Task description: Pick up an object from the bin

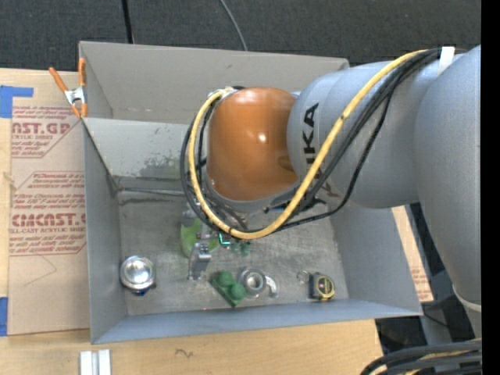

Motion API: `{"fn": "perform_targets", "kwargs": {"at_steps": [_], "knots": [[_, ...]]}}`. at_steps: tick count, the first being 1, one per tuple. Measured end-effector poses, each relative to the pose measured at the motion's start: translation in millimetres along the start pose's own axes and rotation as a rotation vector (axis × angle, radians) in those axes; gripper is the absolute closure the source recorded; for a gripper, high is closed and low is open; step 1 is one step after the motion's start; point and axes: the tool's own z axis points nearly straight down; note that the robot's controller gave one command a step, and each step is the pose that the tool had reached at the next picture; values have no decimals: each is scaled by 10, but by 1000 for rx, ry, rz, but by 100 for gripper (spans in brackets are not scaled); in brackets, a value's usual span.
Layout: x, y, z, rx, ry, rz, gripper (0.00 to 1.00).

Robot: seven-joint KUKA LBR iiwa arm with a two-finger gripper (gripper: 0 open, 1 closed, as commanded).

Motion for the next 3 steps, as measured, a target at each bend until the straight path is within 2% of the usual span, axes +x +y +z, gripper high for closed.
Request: {"fn": "perform_targets", "kwargs": {"at_steps": [1, 2, 3], "knots": [[-394, -404, 987, 1, -3, 253, 0], [198, -1016, 1164, -9, -16, 273, 0], [202, -992, 1148, -7, -7, 265, 100]]}}
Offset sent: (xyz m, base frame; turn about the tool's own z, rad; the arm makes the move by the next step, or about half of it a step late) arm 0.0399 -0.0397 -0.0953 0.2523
